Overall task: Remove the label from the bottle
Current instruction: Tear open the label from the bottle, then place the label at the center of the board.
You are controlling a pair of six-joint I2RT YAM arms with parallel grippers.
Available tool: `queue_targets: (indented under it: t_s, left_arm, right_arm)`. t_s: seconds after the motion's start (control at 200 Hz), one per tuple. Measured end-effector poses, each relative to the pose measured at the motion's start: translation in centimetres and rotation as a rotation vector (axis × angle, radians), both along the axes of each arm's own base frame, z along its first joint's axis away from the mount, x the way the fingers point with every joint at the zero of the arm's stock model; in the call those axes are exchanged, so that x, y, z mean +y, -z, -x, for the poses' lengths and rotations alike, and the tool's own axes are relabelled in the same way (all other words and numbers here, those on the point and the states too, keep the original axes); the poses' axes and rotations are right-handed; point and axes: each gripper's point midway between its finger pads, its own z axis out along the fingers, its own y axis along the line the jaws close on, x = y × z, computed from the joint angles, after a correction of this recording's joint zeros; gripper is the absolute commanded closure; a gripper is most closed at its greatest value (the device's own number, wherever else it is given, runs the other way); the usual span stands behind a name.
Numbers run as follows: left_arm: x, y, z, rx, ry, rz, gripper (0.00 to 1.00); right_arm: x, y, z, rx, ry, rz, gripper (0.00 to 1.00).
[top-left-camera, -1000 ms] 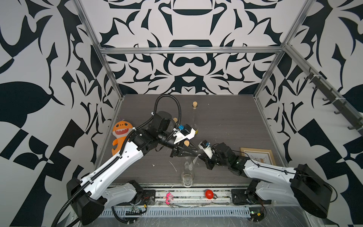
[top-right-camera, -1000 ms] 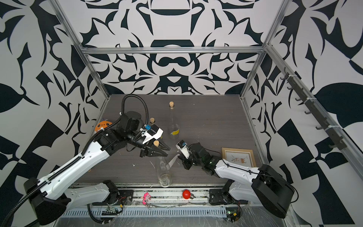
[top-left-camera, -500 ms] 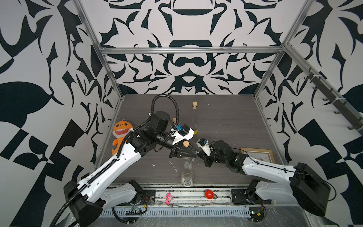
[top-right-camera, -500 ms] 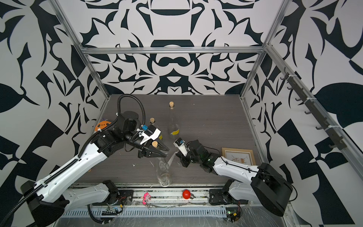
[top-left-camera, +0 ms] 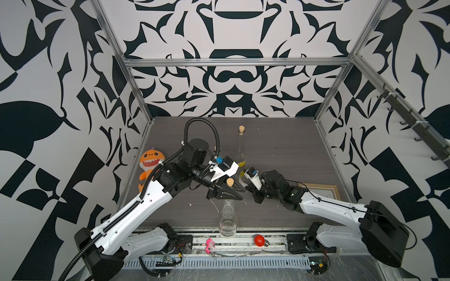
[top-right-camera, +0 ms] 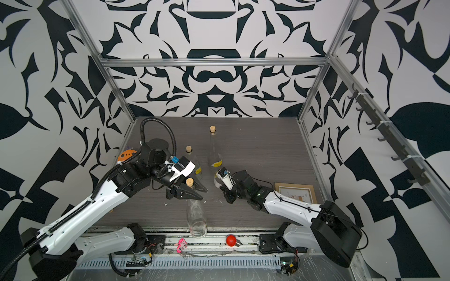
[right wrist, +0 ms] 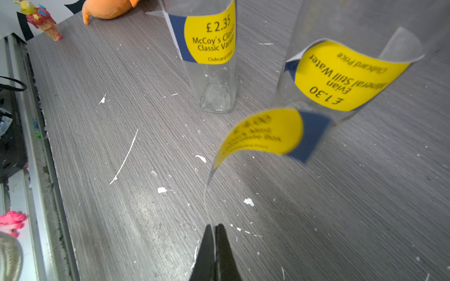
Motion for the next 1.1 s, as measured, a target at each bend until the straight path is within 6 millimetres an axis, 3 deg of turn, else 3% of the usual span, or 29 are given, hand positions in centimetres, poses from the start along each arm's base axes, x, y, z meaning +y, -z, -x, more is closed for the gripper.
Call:
queue_targets:
  t_s: [0.255, 0.445, 0.64, 0.855, 1.005, 1.1]
  left_arm:
    - [0.2, -0.3, 0.1, -0.017, -0.020, 0.005, 1.00]
    - [0.1, -0.1, -0.4, -0.032, -0.060, -0.001, 1.00]
    - [-0.3, 0.7, -1.8, -0.058, -0.147, -0.033, 1.00]
    - [-0.7, 2.4, -3.5, -0.079, -0.234, -0.068, 1.00]
    - [-0.8, 3.2, -4.3, -0.093, -0.277, -0.080, 1.00]
    - [-0.8, 3.6, -4.6, -0.098, -0.295, -0.085, 1.00]
  right_arm:
    - [-1.7, -1.3, 0.2, 0.017, 0.053, 0.002, 1.00]
    - [-5.7, -2.8, -2.1, 0.069, 0.250, -0.032, 1.00]
    - [-11.2, -1.4, -5.1, 0.164, 0.485, -0.036, 1.00]
    - [-14.1, 1.0, -7.6, 0.264, 0.622, -0.010, 1.00]
    - [-15.2, 2.2, -10.2, 0.289, 0.696, 0.028, 0.65]
    - [-16.2, 2.4, -11.3, 0.269, 0.747, 0.060, 0.53]
